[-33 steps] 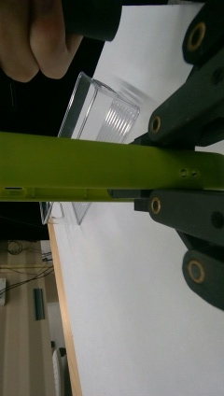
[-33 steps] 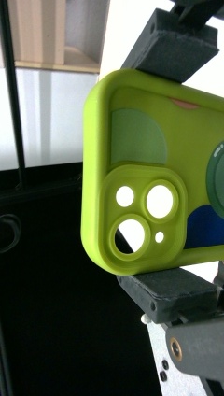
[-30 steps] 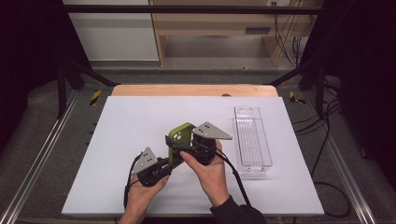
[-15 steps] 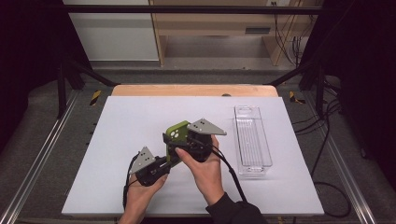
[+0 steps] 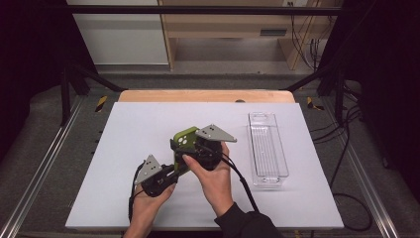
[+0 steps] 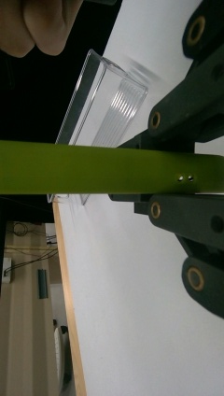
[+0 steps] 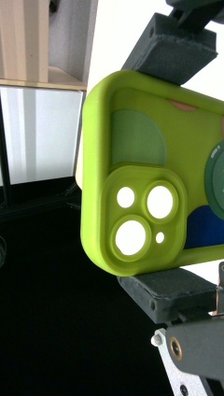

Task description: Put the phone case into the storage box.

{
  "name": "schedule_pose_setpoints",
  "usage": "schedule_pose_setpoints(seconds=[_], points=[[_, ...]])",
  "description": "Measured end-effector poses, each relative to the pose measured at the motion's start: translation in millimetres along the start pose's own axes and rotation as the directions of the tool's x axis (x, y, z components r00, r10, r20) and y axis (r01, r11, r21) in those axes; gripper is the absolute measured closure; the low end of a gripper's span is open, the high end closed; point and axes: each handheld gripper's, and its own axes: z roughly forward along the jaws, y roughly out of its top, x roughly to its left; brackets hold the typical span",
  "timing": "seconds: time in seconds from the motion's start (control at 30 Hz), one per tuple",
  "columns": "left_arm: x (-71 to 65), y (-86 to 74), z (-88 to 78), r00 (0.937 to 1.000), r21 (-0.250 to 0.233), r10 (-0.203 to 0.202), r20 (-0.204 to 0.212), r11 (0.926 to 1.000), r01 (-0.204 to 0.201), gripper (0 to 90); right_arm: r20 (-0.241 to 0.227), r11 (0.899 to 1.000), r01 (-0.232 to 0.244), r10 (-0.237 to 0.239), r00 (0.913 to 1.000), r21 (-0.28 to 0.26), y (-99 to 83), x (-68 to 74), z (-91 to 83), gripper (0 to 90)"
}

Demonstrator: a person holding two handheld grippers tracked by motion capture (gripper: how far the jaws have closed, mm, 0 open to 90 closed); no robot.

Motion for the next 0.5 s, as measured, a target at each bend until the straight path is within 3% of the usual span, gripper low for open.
schedule_pose_setpoints(seconds=[0.3, 0.47, 0.5], points=[[1.4, -0.5, -1.5, 0.9998, -0.002, -0.007, -0.018, 1.0000, 0.007, 81.5, 0.003, 1.000, -0.008, 0.008, 1.0000, -0.010, -3.8, 3.4, 3.4, 16.7], [2.1, 0.0, -2.0, 0.9996, -0.010, -0.007, -0.029, 0.9999, 0.006, 77.4, 0.002, 1.000, -0.009, 0.009, 1.0000, -0.013, -3.8, 1.9, 4.7, 16.7], [2.3, -0.2, -1.4, 0.9995, -0.012, -0.008, -0.031, 0.9999, 0.007, 73.2, 0.001, 1.000, -0.014, 0.014, 0.9999, -0.011, -3.5, 0.9, 6.0, 16.7]])
